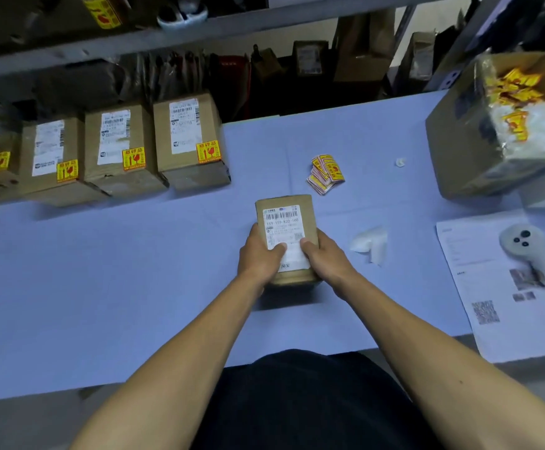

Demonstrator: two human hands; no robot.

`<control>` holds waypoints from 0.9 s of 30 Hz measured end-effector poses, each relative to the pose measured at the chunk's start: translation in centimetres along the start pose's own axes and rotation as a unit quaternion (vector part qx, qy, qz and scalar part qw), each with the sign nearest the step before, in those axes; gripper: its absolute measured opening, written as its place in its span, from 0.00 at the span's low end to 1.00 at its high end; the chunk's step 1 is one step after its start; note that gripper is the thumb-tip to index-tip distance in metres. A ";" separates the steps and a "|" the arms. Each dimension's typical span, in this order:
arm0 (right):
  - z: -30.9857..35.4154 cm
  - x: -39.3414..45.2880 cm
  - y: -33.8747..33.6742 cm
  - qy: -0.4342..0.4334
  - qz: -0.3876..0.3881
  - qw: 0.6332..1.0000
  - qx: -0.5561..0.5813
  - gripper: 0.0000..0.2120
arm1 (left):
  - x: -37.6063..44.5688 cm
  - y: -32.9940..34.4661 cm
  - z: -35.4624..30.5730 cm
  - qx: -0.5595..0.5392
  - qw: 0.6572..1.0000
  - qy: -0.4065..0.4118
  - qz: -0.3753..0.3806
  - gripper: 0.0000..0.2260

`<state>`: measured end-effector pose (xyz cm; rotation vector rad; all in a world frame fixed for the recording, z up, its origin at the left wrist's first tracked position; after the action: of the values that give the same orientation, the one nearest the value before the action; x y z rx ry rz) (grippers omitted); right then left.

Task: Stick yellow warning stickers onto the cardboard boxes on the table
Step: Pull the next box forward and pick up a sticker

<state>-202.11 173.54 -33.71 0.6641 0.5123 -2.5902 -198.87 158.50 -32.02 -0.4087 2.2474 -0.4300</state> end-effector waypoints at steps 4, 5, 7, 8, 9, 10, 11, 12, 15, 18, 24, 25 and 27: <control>-0.7 -1.0 0.0 -0.007 -0.006 1.000 -0.016 0.18 | -0.8 0.3 1.2 0.014 1.000 0.016 0.016 0.22; -0.7 -1.1 -0.1 -0.009 -0.007 1.000 -0.022 0.17 | -0.7 0.3 1.3 0.016 0.999 0.018 0.022 0.22; -0.5 -1.1 -0.3 -0.013 0.001 0.999 -0.043 0.17 | -0.6 0.2 1.3 0.023 0.999 0.023 0.031 0.23; -0.5 -1.1 -0.5 -0.014 0.005 0.998 -0.054 0.17 | -0.6 0.1 1.1 0.030 0.999 0.032 0.031 0.24; -0.5 -1.0 -0.7 -0.014 0.008 0.998 -0.063 0.17 | -0.7 0.0 0.9 0.049 0.997 0.052 0.022 0.25; -0.5 -1.0 -0.9 -0.014 0.009 0.997 -0.074 0.18 | -0.6 -0.1 0.5 0.085 0.993 0.083 0.004 0.27; -0.6 -0.9 -1.1 -0.015 0.009 0.996 -0.091 0.19 | -0.7 -0.1 0.2 0.142 0.983 0.116 -0.011 0.30; -0.6 -0.8 -1.3 -0.018 0.009 0.993 -0.115 0.20 | -0.8 -0.1 -0.2 0.217 0.965 0.143 -0.022 0.33; -0.5 -0.5 -2.4 -0.028 0.008 0.977 -0.211 0.25 | -1.0 0.5 -1.4 0.405 0.886 0.220 -0.045 0.32; -0.3 -0.1 -3.6 -0.041 0.000 0.954 -0.298 0.28 | -0.5 1.3 -2.3 0.471 0.843 0.258 -0.040 0.30; -0.2 1.3 -6.1 -0.033 -0.036 0.924 -0.380 0.26 | 1.2 2.5 -2.2 0.494 0.830 0.258 -0.023 0.33; -0.2 1.7 -6.4 -0.030 -0.032 0.921 -0.387 0.25 | 1.4 2.6 -2.1 0.488 0.835 0.255 -0.021 0.33; -0.2 2.5 -6.8 -0.028 -0.020 0.916 -0.399 0.25 | 1.7 2.7 -1.9 0.476 0.841 0.254 -0.020 0.33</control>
<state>-207.32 178.63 -33.50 0.2856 1.4494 -2.1266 -201.74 160.55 -33.10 0.2229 2.1550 -1.7344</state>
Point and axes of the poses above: each hand's wrist, its own x-axis towards the middle knuckle, its own y-axis out of the palm, z = x × y, the point moved 5 cm from there along x, towards the middle knuckle, and after that the axes turned 8 degrees about -y, right-handed, at the moved point
